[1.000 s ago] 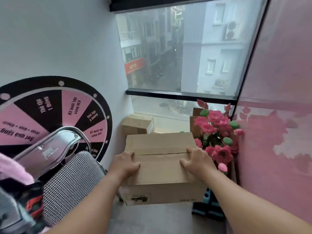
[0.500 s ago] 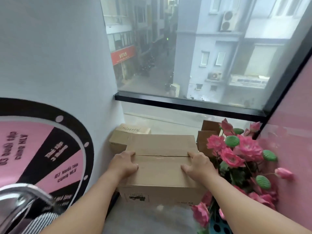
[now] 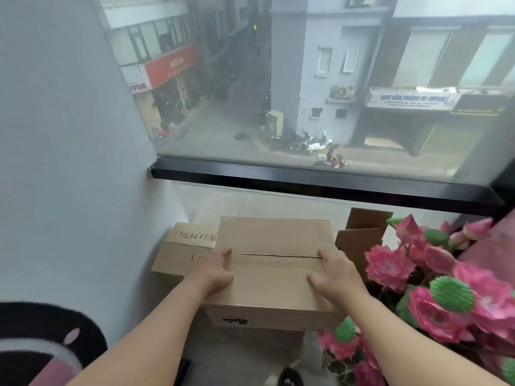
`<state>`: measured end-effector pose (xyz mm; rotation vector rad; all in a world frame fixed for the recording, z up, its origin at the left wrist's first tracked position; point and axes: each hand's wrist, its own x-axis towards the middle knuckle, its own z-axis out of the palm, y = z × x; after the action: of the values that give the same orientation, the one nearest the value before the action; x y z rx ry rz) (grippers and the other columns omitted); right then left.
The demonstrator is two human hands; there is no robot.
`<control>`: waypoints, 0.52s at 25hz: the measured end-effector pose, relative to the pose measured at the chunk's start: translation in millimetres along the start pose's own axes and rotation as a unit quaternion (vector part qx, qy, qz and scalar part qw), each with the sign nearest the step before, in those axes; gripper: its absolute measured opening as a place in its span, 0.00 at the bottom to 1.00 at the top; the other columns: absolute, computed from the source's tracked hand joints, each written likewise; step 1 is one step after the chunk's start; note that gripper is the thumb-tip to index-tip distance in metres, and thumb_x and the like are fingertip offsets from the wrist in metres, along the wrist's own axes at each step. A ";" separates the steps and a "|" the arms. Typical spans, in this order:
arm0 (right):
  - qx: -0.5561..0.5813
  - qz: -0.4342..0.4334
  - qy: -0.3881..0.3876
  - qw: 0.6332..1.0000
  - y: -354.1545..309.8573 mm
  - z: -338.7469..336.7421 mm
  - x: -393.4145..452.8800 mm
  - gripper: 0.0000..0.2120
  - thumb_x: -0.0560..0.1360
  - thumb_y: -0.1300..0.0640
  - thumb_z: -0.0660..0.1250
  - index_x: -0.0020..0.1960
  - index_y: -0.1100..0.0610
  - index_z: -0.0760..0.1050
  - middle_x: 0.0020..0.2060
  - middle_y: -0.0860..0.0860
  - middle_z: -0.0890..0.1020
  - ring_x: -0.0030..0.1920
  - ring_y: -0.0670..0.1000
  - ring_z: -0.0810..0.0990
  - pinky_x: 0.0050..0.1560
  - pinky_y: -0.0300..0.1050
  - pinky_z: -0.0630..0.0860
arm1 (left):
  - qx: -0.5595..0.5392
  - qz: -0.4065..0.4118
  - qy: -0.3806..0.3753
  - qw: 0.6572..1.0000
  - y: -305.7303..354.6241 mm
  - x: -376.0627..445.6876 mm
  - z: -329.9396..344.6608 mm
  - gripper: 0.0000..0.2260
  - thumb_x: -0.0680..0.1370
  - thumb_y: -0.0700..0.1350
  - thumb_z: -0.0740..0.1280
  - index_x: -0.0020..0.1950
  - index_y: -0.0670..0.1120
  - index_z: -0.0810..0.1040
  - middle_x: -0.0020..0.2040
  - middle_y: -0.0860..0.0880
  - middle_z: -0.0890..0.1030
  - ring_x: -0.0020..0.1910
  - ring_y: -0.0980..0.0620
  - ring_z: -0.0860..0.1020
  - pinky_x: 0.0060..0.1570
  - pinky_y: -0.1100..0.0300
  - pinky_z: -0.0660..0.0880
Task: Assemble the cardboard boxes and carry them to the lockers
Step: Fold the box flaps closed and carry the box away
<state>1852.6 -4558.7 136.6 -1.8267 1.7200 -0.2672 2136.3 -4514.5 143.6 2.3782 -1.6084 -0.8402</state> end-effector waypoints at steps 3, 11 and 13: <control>0.003 0.034 -0.015 0.999 12.3 17.5 64.9 0.28 0.73 0.48 0.71 0.70 0.51 0.70 0.63 0.54 0.73 0.62 0.57 0.75 0.60 0.50 0.73 | -0.024 -0.003 -0.019 1.000 6.4 70.1 12.8 0.31 0.73 0.44 0.69 0.76 0.55 0.68 0.73 0.49 0.72 0.71 0.46 0.70 0.67 0.59 0.67; 0.005 0.122 -0.057 0.991 69.3 109.1 178.6 0.36 0.71 0.49 0.72 0.77 0.48 0.66 0.70 0.53 0.69 0.67 0.58 0.75 0.64 0.49 0.73 | -0.001 -0.015 -0.076 0.997 -22.4 218.7 93.1 0.32 0.70 0.42 0.72 0.74 0.56 0.71 0.70 0.50 0.76 0.69 0.48 0.73 0.66 0.62 0.67; -0.005 0.130 -0.057 0.990 85.8 129.1 197.6 0.36 0.71 0.51 0.72 0.77 0.48 0.66 0.69 0.52 0.69 0.65 0.58 0.75 0.63 0.48 0.73 | 0.009 -0.005 -0.086 0.996 -29.3 245.6 116.0 0.31 0.71 0.42 0.72 0.74 0.55 0.71 0.68 0.47 0.77 0.67 0.45 0.74 0.65 0.60 0.69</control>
<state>1876.9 -4708.1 -63.8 -1.5713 1.8557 -0.0461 2165.0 -4700.4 -54.5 2.3864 -1.6729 -1.0631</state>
